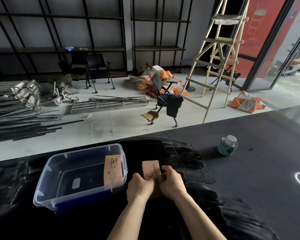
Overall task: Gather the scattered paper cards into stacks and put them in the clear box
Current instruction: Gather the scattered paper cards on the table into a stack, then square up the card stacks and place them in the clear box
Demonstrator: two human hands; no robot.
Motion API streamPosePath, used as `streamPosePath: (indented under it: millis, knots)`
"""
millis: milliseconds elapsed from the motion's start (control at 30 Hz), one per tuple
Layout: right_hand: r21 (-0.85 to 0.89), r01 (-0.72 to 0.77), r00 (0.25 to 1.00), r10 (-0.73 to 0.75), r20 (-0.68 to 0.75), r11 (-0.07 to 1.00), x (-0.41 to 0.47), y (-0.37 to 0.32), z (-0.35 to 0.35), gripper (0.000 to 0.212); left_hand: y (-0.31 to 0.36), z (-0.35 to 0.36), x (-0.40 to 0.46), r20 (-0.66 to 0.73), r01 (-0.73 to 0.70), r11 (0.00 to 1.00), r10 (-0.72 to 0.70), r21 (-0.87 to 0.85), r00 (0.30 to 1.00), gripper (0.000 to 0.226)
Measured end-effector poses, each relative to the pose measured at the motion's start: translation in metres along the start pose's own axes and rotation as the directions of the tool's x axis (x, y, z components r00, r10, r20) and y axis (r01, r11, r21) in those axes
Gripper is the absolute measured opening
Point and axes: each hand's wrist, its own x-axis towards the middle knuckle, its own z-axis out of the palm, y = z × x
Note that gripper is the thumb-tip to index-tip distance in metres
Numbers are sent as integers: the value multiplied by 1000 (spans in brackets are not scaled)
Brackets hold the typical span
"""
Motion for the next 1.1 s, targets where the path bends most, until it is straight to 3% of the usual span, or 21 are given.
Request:
streamPosePath:
  millis: [167, 267, 333, 500, 667, 867, 1033, 1100]
  knots:
    - [233, -73, 997, 61, 54, 970, -9, 13, 0, 43, -8, 0, -8, 58, -14, 986, 24, -163, 998, 66]
    - [478, -88, 996, 66, 63, 874, -28, 22, -7, 39, -19, -3, -22, 98, -103, 962, 131, -255, 987, 54]
    - [556, -66, 997, 35, 66, 829, -46, 24, -12, 47, -28, -7, -34, 105, -188, 936, 229, -299, 968, 50]
    - [548, 76, 988, -138, 73, 833, -94, 21, -7, 59, -55, -43, -62, 108, -429, 861, 470, -274, 876, 52]
    - [433, 310, 928, -368, 55, 846, -128, -11, 32, 70, -104, -95, -81, 61, -546, 812, 567, -207, 821, 54]
    - [372, 446, 856, -510, 90, 814, -154, -57, 101, 63, -172, -154, -87, -91, -530, 822, 523, -210, 847, 60]
    - [406, 441, 839, -529, 131, 800, -171, -74, 133, 63, -204, -165, -88, -157, -478, 842, 452, -251, 878, 57]
    - [466, 398, 837, -521, 168, 790, -172, -73, 134, 67, -214, -164, -87, -131, -457, 827, 439, -328, 889, 65]
